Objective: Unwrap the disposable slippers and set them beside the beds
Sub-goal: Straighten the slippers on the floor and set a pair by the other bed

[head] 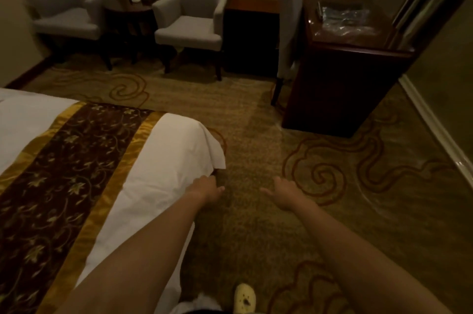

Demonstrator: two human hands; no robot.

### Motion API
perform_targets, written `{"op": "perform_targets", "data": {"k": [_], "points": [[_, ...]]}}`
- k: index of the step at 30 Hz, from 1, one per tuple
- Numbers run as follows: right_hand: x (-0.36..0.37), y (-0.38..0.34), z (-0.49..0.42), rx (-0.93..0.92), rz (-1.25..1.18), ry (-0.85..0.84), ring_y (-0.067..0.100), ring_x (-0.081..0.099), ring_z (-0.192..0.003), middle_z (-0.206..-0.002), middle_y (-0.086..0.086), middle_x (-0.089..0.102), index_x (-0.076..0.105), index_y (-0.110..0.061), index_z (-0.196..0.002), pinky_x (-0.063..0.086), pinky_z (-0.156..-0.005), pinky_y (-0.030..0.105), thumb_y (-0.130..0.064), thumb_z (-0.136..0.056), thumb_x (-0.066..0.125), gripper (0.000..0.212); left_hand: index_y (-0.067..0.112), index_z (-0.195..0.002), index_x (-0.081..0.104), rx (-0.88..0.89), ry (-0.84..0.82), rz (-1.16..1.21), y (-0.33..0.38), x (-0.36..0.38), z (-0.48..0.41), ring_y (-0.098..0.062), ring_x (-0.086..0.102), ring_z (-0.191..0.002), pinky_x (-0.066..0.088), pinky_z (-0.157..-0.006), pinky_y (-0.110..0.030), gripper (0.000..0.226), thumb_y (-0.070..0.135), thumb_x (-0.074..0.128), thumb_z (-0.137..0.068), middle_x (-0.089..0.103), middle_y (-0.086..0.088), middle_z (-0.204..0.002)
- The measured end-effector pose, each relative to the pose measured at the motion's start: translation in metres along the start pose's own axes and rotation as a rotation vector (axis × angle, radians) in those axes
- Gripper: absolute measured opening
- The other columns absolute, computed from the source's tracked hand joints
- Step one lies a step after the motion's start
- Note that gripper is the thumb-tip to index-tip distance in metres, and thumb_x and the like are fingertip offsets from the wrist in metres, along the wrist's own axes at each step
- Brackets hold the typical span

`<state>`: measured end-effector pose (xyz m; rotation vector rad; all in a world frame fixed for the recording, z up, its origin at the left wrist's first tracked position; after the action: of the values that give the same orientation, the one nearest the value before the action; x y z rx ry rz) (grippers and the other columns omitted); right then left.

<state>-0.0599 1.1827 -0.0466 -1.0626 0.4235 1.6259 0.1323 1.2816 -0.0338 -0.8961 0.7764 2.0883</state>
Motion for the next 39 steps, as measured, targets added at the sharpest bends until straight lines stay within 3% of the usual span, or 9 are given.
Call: {"op": "perform_targets", "data": {"k": [16,23,29,32,35,39], "points": [[-0.167,-0.024,-0.303,-0.065,-0.001,-0.112,0.035,0.029,-0.138,-0.151,0.019,0.031,0.022,-0.004,-0.145,0.026,-0.112,0.041,-0.052,-0.094,0.036,0.071,0.005,-0.144,0.031,-0.073,-0.070,0.112,0.055,-0.159,-0.285,-0.031,0.039,-0.135,0.034,-0.110,-0.038,0.058,0.040,0.036,-0.098,0.036,-0.016,-0.150],[-0.252,-0.049,-0.421,-0.126,0.016,-0.124,0.035,0.029,-0.138,-0.150,0.017,0.032,0.025,-0.008,-0.144,0.030,-0.112,0.043,-0.052,-0.093,0.038,0.068,0.004,-0.132,0.047,-0.122,-0.048,0.103,0.065,-0.248,-0.399,-0.031,0.049,-0.123,0.043,-0.102,-0.038,0.051,0.040,0.040,-0.096,0.050,-0.017,-0.137],[-0.317,-0.061,-0.540,-0.182,0.122,-0.148,0.035,0.032,-0.135,-0.148,0.018,0.034,0.026,-0.008,-0.144,0.032,-0.110,0.045,-0.053,-0.094,0.036,0.068,0.004,-0.128,0.050,-0.205,-0.019,0.157,0.068,-0.303,-0.495,-0.032,0.050,-0.123,0.043,-0.102,-0.039,0.048,0.038,0.042,-0.096,0.053,-0.018,-0.135],[-0.341,-0.075,-0.610,-0.233,0.187,-0.195,0.036,0.029,-0.137,-0.150,0.017,0.031,0.024,-0.007,-0.144,0.031,-0.111,0.045,-0.053,-0.094,0.035,0.068,0.004,-0.135,0.044,-0.282,0.011,0.232,0.066,-0.324,-0.543,-0.032,0.044,-0.129,0.039,-0.107,-0.040,0.052,0.038,0.042,-0.096,0.047,-0.018,-0.141],[-0.371,-0.098,-0.676,-0.300,0.261,-0.235,0.036,0.030,-0.137,-0.150,0.018,0.032,0.027,-0.006,-0.143,0.031,-0.111,0.044,-0.051,-0.094,0.036,0.067,0.007,-0.140,0.037,-0.370,0.018,0.325,0.063,-0.346,-0.579,-0.032,0.040,-0.133,0.036,-0.110,-0.044,0.056,0.041,0.042,-0.095,0.041,-0.016,-0.146],[-0.406,-0.140,-0.743,-0.386,0.327,-0.302,0.035,0.024,-0.141,-0.154,0.017,0.024,0.019,-0.007,-0.147,0.027,-0.113,0.043,-0.052,-0.095,0.034,0.070,0.006,-0.137,0.041,-0.465,0.012,0.425,0.056,-0.371,-0.610,-0.033,0.043,-0.130,0.038,-0.108,-0.043,0.056,0.042,0.041,-0.095,0.044,-0.017,-0.143]]}}
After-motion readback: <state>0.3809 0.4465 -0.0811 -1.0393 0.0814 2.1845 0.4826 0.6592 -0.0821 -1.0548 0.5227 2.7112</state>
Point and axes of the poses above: each hand's wrist, its own z-axis away from the middle knuckle, its own x-axis out of the palm, y = z × x, the point moved 3 cm from there along -z, towards the middle knuckle
